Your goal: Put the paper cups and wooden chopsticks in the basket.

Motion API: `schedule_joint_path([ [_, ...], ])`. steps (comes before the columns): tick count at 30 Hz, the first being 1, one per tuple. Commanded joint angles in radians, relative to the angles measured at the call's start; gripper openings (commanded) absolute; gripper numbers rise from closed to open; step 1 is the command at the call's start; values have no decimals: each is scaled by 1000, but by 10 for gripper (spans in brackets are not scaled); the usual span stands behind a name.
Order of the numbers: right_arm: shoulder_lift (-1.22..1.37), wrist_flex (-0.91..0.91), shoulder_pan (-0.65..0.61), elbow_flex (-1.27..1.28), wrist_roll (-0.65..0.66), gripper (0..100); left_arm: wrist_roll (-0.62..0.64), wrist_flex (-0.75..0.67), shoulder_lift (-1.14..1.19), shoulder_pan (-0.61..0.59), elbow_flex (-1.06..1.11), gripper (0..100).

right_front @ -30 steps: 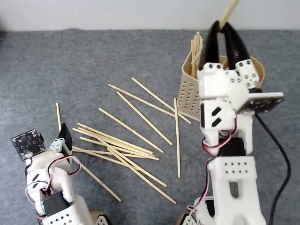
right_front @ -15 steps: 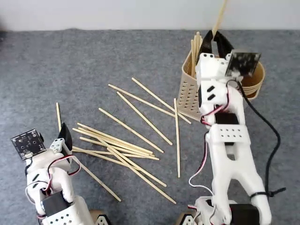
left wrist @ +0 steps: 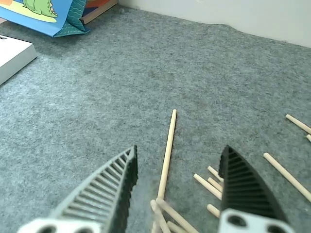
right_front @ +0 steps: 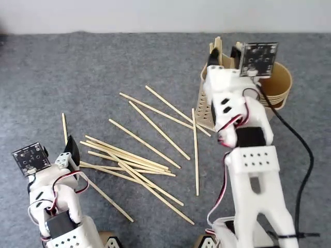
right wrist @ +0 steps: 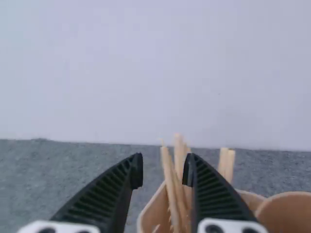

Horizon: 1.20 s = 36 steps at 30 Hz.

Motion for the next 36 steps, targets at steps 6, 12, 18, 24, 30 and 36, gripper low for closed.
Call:
schedule_joint_path([
  [6, -48, 205, -240, -69, 15, 151, -3, -28, -15, -58, -16, 261],
  [12, 110, 246, -387, -71, 150, 151, 0, -61, -15, -83, -10, 261],
  [18, 314, 246, -452, -118, 184, 153, 0, -61, -15, -80, -10, 261],
  [24, 568, 343, -452, -302, 183, 154, 0, -61, -15, -80, -8, 261],
  [30, 822, 587, -437, -628, 181, 154, 0, -61, -15, -78, -8, 261],
  [36, 1050, 731, -400, -908, 189, 161, 0, -60, -15, -78, -8, 261],
])
